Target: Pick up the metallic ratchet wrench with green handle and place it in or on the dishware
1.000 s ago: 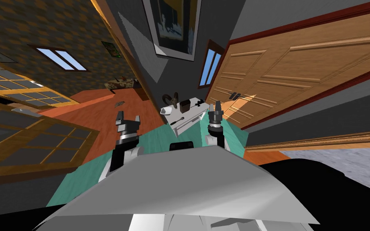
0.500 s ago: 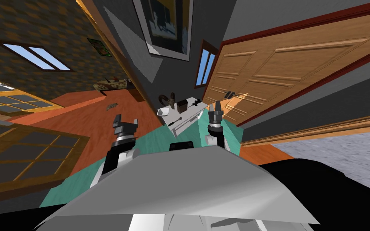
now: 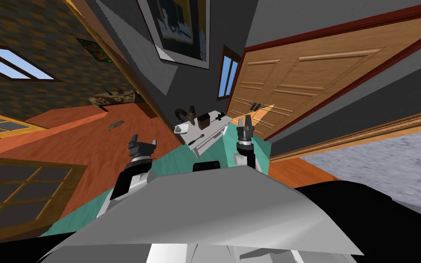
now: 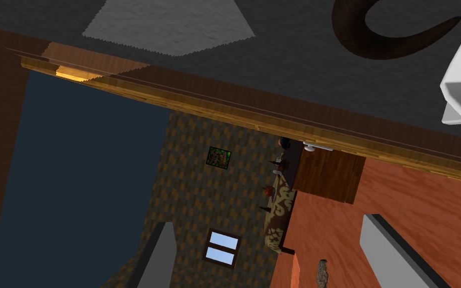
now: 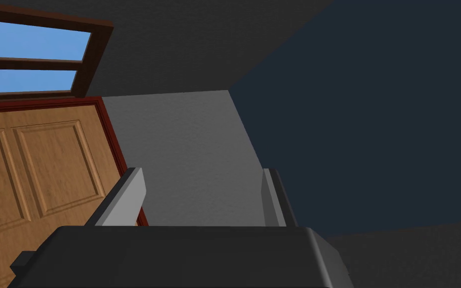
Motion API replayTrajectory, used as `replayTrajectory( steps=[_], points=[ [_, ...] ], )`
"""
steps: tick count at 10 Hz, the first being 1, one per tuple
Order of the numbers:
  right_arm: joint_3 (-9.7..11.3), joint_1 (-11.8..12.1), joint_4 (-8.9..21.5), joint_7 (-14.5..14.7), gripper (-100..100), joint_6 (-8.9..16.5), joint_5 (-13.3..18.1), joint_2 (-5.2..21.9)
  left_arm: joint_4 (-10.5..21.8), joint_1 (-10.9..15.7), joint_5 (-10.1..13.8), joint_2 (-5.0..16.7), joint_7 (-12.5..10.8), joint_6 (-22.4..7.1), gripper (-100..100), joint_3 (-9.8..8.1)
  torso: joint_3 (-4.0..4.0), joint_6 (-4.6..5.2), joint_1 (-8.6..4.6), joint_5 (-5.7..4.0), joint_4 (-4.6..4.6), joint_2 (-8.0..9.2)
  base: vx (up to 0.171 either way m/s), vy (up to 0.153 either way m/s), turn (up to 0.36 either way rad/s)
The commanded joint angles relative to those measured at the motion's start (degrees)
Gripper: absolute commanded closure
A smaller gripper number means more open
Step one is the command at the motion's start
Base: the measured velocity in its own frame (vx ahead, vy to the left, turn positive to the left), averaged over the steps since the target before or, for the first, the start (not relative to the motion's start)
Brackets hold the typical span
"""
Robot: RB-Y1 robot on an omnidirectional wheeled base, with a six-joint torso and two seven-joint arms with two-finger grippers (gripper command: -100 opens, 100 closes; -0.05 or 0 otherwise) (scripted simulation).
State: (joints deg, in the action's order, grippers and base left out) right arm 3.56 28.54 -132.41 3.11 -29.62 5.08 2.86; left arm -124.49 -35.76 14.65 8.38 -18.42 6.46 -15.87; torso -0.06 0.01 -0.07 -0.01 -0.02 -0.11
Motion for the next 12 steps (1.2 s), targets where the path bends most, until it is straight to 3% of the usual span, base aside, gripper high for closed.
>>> replayTrajectory(
  steps=[1, 8, 12],
  points=[
    [0.0, 0.0, 0.0, 0.0, 0, 0.0, 0.0, 0.0, -0.2, -0.4, 0.8, 0.2, -0.9, -2.6, -100, -0.79, 0.0, 0.0, 0.0, 0.0, 0.0, 0.0, 0.021, -0.018, -0.095],
    [0.0, 0.0, 0.0, 0.0, 0, 0.0, 0.0, 0.0, 3.2, -2.4, 6.3, 1.3, -6.2, -13.3, -100, -4.62, -0.02, -0.04, -0.04, -0.01, -0.01, -0.04, 0.038, -0.028, -0.152],
    [0.0, 0.0, 0.0, 0.0, 0, 0.0, 0.0, 0.0, 4.2, -2.9, 7.7, 1.7, -7.5, -18.0, -100, -5.46, -0.02, -0.01, -0.04, -0.01, -0.01, -0.03, 0.037, -0.023, -0.117]
  ],
)
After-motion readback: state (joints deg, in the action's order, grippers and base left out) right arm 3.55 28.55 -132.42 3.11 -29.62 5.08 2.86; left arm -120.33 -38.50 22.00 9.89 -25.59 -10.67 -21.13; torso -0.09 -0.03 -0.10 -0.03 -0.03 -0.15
